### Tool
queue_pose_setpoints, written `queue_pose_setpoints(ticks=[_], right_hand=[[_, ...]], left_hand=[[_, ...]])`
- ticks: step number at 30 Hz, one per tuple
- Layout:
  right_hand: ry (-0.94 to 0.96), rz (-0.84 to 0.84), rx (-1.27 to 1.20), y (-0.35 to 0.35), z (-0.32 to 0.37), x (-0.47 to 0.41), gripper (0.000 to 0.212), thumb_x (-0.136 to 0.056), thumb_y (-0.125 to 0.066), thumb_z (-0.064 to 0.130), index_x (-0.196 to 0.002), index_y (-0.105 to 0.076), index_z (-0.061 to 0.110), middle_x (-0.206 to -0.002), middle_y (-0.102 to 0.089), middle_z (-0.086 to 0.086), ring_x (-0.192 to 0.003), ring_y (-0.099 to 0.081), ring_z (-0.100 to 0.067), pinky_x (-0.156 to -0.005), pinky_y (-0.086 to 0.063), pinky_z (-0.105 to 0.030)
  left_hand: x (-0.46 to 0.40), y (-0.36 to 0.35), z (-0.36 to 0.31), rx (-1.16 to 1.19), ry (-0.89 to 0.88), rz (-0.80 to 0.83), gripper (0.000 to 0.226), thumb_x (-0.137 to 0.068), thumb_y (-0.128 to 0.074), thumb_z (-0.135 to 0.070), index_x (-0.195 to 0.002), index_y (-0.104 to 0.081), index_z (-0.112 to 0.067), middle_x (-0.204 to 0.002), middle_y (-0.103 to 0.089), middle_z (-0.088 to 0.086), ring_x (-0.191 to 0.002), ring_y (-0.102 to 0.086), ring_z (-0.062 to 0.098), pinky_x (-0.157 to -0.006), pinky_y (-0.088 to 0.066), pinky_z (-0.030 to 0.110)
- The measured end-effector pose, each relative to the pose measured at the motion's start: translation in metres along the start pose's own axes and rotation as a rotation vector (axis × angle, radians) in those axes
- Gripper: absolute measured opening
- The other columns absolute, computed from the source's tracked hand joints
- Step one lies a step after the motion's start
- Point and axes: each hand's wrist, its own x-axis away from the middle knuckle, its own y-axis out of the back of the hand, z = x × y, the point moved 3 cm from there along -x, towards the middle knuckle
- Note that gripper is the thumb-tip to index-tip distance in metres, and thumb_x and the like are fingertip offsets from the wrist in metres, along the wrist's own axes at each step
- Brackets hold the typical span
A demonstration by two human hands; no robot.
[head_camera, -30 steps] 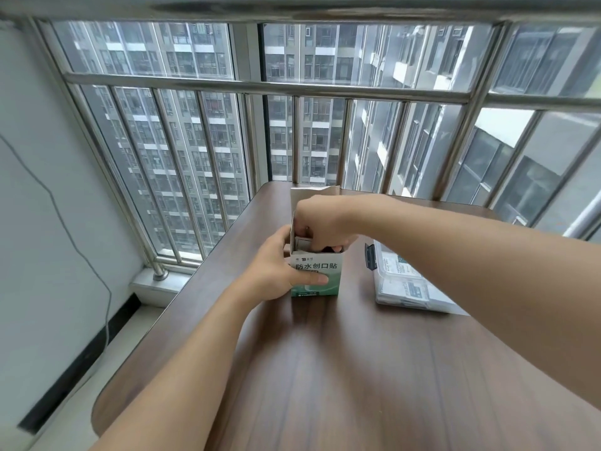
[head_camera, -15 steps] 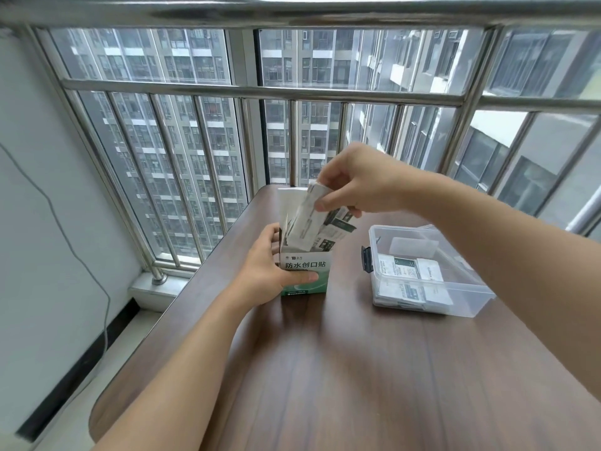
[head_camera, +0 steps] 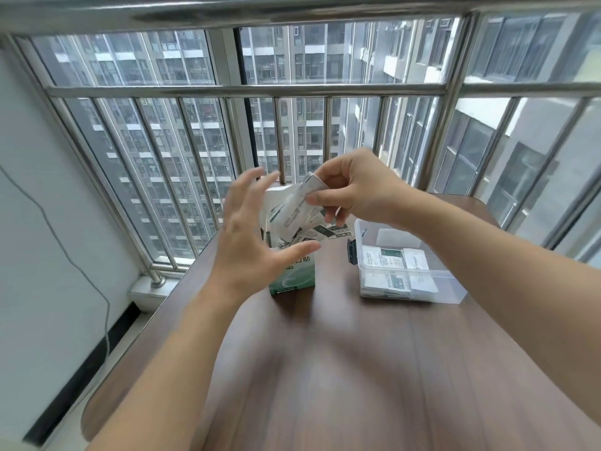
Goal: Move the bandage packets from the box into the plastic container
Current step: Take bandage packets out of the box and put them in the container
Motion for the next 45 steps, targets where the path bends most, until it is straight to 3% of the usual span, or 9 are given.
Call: queue_pose_setpoints(ticks=[4,11,19,22,25,34,38,42,45], right_hand=[[0.049,0.019,0.067,-0.005,0.007,-0.006,0.006,-0.088,-0.074,0.002,-0.093,-0.074,-0.001,-0.073,-0.074,-0.012,-0.059,-0.07,-0.022,-0.052,-0.058,-0.031],[0.022,0.045,0.092,-0.011,0.004,-0.004,0.007,-0.087,-0.075,0.005,-0.091,-0.074,0.0,-0.077,-0.075,-0.017,-0.06,-0.069,-0.021,-0.05,-0.053,-0.025],[-0.111,0.007,0.289,0.013,-0.016,0.013,0.063,-0.066,-0.09,0.034,-0.122,-0.064,0.021,-0.11,-0.067,0.008,-0.073,-0.057,0.003,-0.068,-0.044,-0.016],[-0.122,0.061,0.489,0.003,-0.027,0.011,0.031,-0.075,-0.087,0.031,-0.095,-0.066,0.019,-0.088,-0.063,0.013,-0.064,-0.048,0.004,-0.063,-0.038,-0.019],[-0.071,-0.038,0.323,0.004,-0.026,0.006,0.016,-0.082,-0.081,0.024,-0.076,-0.074,0.012,-0.069,-0.067,0.008,-0.064,-0.061,-0.01,-0.068,-0.051,-0.026],[0.099,-0.096,-0.538,0.027,0.003,0.038,0.021,-0.068,-0.082,0.014,-0.086,-0.073,0.007,-0.069,-0.067,-0.01,-0.054,-0.056,-0.021,-0.049,-0.051,-0.024],[0.027,-0.213,-0.375,0.039,-0.006,0.059,0.04,-0.063,-0.085,0.008,-0.099,-0.067,0.007,-0.063,-0.067,-0.006,-0.047,-0.056,-0.015,-0.044,-0.046,-0.021],[-0.067,-0.351,-0.539,0.051,-0.032,0.083,0.03,-0.064,-0.082,0.008,-0.09,-0.068,0.002,-0.07,-0.072,-0.013,-0.052,-0.054,-0.017,-0.048,-0.043,-0.021],[-0.127,-0.457,-0.677,0.05,-0.048,0.099,0.025,-0.071,-0.079,0.008,-0.093,-0.07,-0.001,-0.072,-0.071,-0.008,-0.055,-0.052,-0.012,-0.051,-0.044,-0.018]], left_hand=[[-0.023,-0.007,-0.016,-0.039,0.031,0.154,0.082,-0.06,-0.095,-0.034,-0.131,-0.055,-0.027,-0.103,-0.067,-0.01,-0.093,-0.064,0.013,-0.082,-0.055,0.033],[-0.033,-0.013,-0.012,-0.056,0.108,0.182,0.049,-0.065,-0.092,-0.014,-0.104,-0.063,-0.021,-0.079,-0.065,-0.009,-0.071,-0.061,0.009,-0.059,-0.046,0.018],[-0.036,-0.014,-0.008,-0.036,0.115,0.167,0.028,-0.072,-0.087,-0.014,-0.094,-0.07,-0.015,-0.084,-0.071,0.001,-0.08,-0.065,0.024,-0.072,-0.055,0.044],[-0.037,-0.014,-0.009,0.006,0.111,0.158,0.018,-0.075,-0.086,-0.011,-0.088,-0.073,-0.014,-0.08,-0.071,0.0,-0.073,-0.065,0.015,-0.065,-0.053,0.033],[-0.037,-0.011,-0.013,0.128,0.162,0.185,0.011,-0.08,-0.082,-0.007,-0.089,-0.076,-0.01,-0.078,-0.072,-0.004,-0.064,-0.064,-0.003,-0.058,-0.049,0.016],[-0.023,-0.009,-0.052,1.109,0.514,0.323,0.026,-0.081,-0.067,-0.012,-0.105,-0.071,-0.006,-0.101,-0.077,0.011,-0.094,-0.074,0.024,-0.081,-0.062,0.037],[0.0,-0.046,-0.054,1.205,0.681,0.326,0.018,-0.091,-0.062,-0.008,-0.107,-0.069,-0.008,-0.097,-0.077,0.008,-0.088,-0.074,0.02,-0.074,-0.063,0.034],[0.016,-0.073,-0.055,1.208,0.759,0.292,0.016,-0.092,-0.063,-0.01,-0.104,-0.073,-0.015,-0.106,-0.077,0.005,-0.094,-0.072,0.019,-0.096,-0.054,0.044],[0.025,-0.083,-0.064,1.274,0.767,0.282,0.017,-0.095,-0.06,-0.005,-0.105,-0.072,-0.011,-0.097,-0.079,0.004,-0.082,-0.076,0.015,-0.075,-0.061,0.033]])
